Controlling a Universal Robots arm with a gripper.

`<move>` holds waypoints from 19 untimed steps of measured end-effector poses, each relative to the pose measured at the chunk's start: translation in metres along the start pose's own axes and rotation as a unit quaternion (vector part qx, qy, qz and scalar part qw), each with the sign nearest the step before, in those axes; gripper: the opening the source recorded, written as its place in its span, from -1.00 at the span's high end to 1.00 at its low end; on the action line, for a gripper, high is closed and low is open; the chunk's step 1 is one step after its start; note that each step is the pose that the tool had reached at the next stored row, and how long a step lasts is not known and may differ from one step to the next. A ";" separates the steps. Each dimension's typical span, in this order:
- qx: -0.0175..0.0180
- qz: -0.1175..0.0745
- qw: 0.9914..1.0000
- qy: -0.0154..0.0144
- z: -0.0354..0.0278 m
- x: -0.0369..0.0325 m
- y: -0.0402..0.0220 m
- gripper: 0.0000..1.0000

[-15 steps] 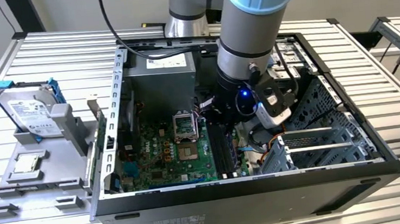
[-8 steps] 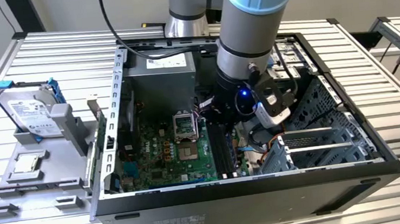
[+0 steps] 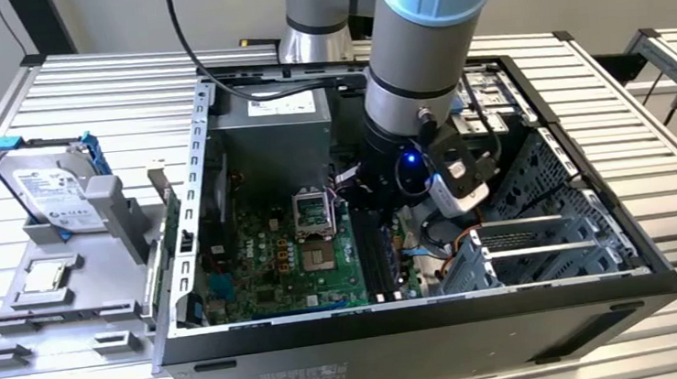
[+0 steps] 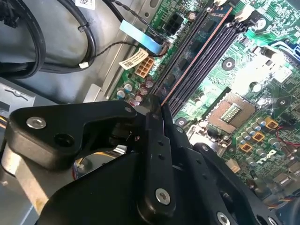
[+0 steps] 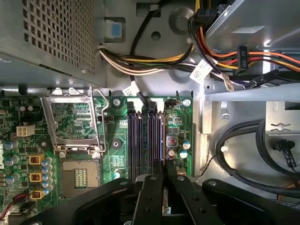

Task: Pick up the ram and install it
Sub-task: 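Insert the ram into the slot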

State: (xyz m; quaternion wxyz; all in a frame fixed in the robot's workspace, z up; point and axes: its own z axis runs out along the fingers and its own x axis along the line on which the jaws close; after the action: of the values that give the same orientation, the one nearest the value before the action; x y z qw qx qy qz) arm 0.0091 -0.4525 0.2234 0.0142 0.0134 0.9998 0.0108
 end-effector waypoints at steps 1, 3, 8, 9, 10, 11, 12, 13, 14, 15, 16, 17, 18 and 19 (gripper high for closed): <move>0.000 0.000 1.000 0.001 0.0004 0.0000 -0.0002 1.00; 0.000 0.000 1.000 0.004 0.0019 0.0000 -0.0004 1.00; 0.000 0.000 1.000 0.009 0.0035 -0.0021 -0.0009 1.00; 0.000 0.000 1.000 0.009 0.0036 -0.0026 -0.0009 1.00; 0.000 0.000 1.000 0.009 0.0036 -0.0030 -0.0009 1.00; 0.000 0.000 1.000 0.009 0.0035 -0.0032 -0.0009 1.00; 0.000 0.000 1.000 0.009 0.0036 -0.0032 -0.0009 1.00; 0.000 0.000 1.000 0.009 0.0036 -0.0032 -0.0010 1.00; 0.000 0.000 1.000 0.009 0.0037 -0.0032 -0.0010 1.00; 0.000 0.000 1.000 0.010 0.0040 -0.0032 -0.0010 1.00; 0.000 0.000 1.000 0.010 0.0041 -0.0032 -0.0010 1.00; 0.000 0.000 1.000 0.011 0.0042 -0.0032 -0.0010 1.00; 0.000 0.000 1.000 0.011 0.0042 -0.0032 -0.0010 1.00; 0.000 0.000 1.000 0.011 0.0042 -0.0032 -0.0010 1.00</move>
State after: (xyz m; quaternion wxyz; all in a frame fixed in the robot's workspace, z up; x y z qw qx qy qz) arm 0.0124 -0.4534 0.2192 0.0031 0.0136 0.9998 0.0106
